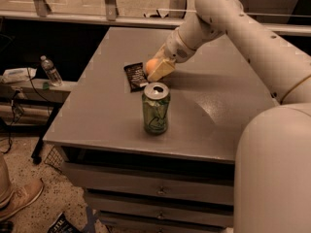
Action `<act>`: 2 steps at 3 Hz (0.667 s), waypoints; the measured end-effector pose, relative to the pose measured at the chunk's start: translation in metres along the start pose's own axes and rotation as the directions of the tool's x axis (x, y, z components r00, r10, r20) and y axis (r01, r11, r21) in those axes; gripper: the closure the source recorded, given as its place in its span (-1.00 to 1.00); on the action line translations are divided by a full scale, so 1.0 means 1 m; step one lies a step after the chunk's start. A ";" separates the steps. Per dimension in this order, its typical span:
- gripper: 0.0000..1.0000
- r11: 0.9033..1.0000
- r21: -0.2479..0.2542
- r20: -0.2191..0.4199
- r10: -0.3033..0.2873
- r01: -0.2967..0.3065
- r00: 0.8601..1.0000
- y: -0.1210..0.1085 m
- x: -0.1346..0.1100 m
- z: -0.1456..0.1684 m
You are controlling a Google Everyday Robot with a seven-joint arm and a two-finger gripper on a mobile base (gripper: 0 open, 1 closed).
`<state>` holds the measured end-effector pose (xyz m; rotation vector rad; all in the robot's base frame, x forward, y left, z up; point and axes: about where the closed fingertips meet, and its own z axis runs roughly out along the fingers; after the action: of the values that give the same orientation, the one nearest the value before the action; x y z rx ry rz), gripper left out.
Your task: Move orange near rxbar chocolate
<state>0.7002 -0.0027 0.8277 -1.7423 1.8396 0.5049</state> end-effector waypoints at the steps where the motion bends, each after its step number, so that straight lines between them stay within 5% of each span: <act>1: -1.00 1.000 -0.002 0.000 0.000 0.000 1.000 0.000 0.000 0.001; 2: -1.00 1.000 -0.002 0.000 -0.001 0.001 1.000 0.000 0.000 0.002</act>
Offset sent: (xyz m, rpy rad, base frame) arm 0.0000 0.0006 -0.0007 0.0000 0.0011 0.0010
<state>0.7000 -0.0014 0.8266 -1.7439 1.8389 0.5070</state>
